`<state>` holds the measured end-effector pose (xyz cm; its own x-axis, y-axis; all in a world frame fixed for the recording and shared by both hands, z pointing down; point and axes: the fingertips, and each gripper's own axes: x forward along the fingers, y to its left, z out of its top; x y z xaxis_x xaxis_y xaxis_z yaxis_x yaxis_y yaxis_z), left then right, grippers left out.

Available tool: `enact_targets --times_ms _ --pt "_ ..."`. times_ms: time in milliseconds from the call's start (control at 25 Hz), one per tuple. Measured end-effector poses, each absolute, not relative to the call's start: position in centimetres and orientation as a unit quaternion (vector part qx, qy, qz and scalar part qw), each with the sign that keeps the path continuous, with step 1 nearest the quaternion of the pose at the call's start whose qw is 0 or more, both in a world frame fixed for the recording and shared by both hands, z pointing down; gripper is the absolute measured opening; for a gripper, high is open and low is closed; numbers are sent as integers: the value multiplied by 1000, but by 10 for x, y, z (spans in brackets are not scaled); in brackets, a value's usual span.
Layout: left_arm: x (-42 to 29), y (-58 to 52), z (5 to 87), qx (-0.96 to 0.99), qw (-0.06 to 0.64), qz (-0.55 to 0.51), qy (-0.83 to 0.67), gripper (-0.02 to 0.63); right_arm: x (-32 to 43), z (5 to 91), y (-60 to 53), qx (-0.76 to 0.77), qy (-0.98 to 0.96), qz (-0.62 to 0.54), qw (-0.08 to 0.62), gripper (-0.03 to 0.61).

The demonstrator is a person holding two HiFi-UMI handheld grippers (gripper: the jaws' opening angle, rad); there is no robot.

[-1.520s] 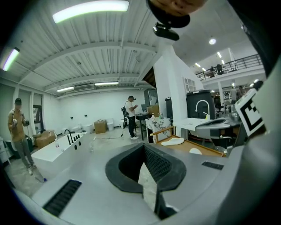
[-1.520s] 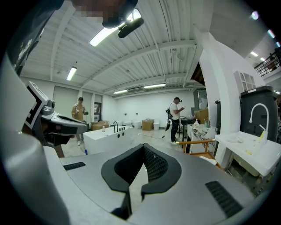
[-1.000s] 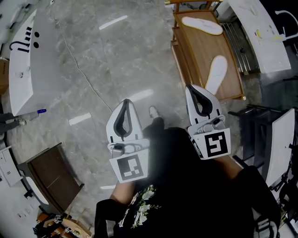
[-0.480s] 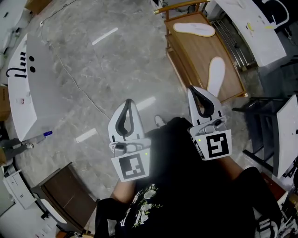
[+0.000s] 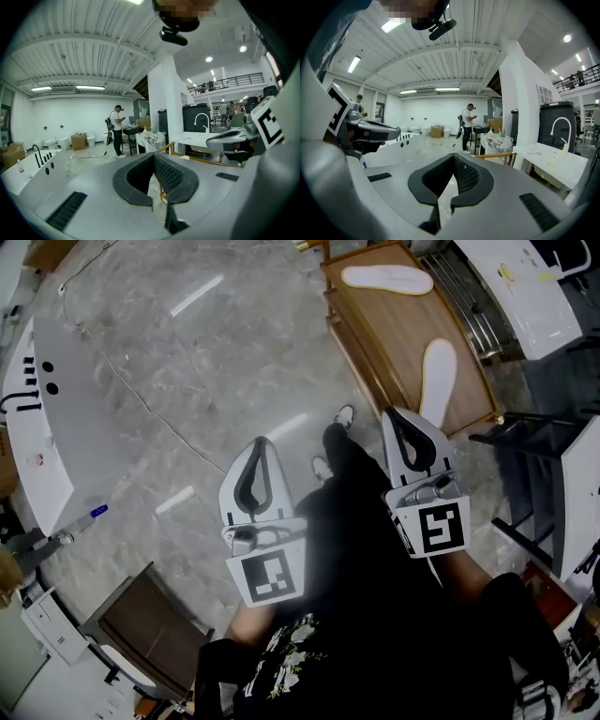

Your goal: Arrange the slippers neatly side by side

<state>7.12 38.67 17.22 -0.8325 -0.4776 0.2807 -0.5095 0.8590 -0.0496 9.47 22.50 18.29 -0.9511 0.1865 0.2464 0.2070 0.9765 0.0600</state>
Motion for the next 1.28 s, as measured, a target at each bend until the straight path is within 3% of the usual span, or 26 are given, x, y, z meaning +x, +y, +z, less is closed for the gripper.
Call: enact_targets --times_ms 640,1280 --pt "-46 307 179 323 139 81 -933 2 5 212 162 -45 -985 -4 168 -2" --pt "-97 215 152 390 91 123 -908 2 -39 195 103 -4 -993 20 118 -2"
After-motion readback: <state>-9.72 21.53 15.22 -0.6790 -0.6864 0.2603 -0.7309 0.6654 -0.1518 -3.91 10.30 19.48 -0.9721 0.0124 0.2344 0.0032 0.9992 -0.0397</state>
